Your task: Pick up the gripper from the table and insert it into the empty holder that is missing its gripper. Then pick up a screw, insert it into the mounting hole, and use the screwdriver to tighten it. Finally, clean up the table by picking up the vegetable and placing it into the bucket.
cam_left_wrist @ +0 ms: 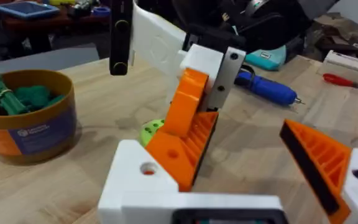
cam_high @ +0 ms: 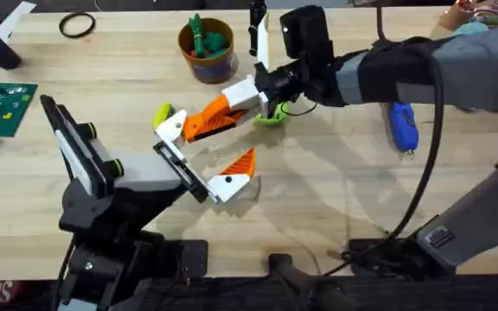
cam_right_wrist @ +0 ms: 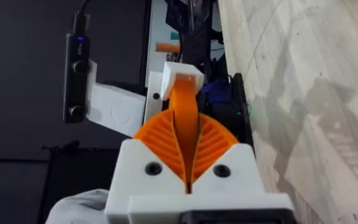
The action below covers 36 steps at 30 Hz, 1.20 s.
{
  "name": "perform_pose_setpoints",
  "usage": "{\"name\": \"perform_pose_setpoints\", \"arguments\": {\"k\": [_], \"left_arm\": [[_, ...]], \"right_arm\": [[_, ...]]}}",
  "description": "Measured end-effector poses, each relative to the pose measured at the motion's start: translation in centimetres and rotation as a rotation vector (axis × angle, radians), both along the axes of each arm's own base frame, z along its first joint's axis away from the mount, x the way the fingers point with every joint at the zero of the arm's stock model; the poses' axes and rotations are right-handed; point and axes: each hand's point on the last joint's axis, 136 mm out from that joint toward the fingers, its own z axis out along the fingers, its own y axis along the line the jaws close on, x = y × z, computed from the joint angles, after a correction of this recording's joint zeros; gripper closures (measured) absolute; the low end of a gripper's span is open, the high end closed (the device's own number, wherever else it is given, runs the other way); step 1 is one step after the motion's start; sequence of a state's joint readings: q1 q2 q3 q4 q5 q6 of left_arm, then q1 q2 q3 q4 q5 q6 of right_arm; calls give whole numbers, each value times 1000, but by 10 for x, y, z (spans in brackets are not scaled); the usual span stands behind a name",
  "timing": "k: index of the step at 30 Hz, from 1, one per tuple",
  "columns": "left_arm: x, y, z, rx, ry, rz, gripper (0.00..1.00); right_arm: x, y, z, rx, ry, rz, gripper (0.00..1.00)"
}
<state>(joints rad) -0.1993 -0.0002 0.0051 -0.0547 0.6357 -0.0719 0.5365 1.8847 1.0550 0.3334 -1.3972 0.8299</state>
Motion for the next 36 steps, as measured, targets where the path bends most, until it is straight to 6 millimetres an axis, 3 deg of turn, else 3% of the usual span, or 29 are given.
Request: {"name": "perform_pose_setpoints", "arguments": {"k": [11,22,31,32,36], "left_arm": [[-5,-3,-1,-1,5,-36,11],[-31,-21,-2,-2,16,-219,11],[-30,-20,-3,-9,29,-216,11],[-30,-20,-3,-10,30,-215,11],[-30,-20,-2,-13,33,-216,11]], "right_arm": [[-2,0,1,6,1,11,994],[-7,-5,0,9,32,32,994],[-11,3,-3,-4,18,30,994],[-11,3,-3,-5,18,29,972],[-11,5,-4,-10,9,23,723]]}}
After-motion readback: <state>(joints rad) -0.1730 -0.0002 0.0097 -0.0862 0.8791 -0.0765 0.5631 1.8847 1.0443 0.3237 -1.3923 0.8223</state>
